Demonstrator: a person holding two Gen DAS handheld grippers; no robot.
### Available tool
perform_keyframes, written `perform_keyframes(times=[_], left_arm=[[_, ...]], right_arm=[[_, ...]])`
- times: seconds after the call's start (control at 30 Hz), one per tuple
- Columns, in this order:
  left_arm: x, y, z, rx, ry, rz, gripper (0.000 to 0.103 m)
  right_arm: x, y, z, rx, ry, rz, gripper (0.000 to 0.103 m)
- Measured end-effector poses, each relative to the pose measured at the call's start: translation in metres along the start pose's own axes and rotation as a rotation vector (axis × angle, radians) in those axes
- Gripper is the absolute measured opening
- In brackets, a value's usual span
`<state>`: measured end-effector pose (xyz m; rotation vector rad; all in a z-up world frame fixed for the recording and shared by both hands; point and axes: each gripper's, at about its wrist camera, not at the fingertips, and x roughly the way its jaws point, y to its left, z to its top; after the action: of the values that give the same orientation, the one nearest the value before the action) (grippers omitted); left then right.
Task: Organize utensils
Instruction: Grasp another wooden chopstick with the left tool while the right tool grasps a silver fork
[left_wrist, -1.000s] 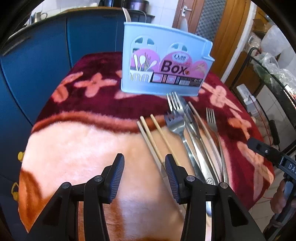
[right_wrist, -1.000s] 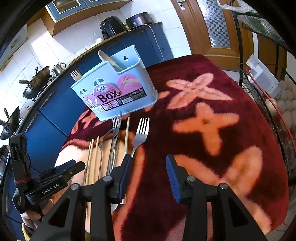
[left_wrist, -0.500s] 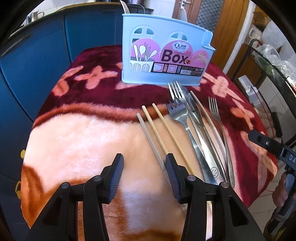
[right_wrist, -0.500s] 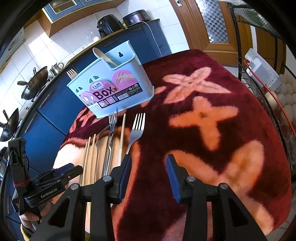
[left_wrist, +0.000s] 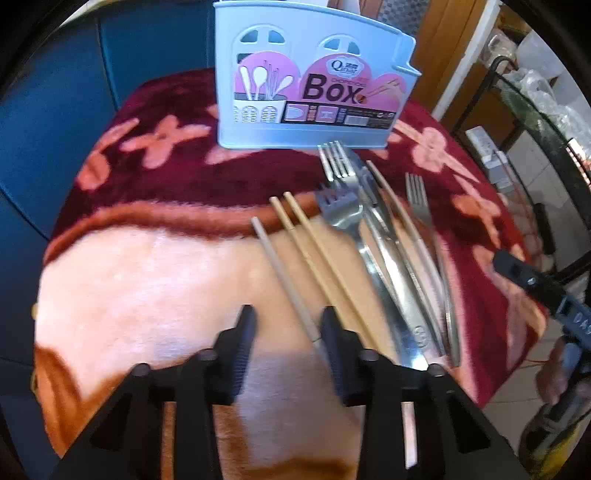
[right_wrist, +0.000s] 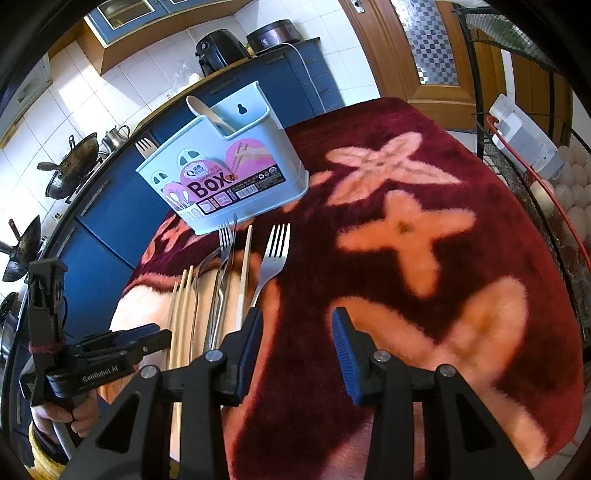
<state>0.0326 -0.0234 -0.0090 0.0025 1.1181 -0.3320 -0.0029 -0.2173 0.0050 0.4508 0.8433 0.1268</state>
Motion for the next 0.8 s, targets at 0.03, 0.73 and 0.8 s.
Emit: perform_keyframes(times=[0.03, 0.73, 0.8], left_arm=[[0.001, 0.0, 0.001, -0.006, 0.008, -0.021, 0.022], [-0.011, 0.038, 0.012, -0.189, -0.124, -0.061, 0.005], [-0.012, 0.046, 0.013, -0.212, -0.136, -0.049, 0.005]], right_arm=[[0.0, 0.0, 0.0, 0.001, 0.002, 0.001, 0.042], [0.022, 0.01, 0.005, -0.025, 0.086, 0.017, 0.042], [0.027, 0.012, 0.007, -0.023, 0.105, 0.026, 0.042]])
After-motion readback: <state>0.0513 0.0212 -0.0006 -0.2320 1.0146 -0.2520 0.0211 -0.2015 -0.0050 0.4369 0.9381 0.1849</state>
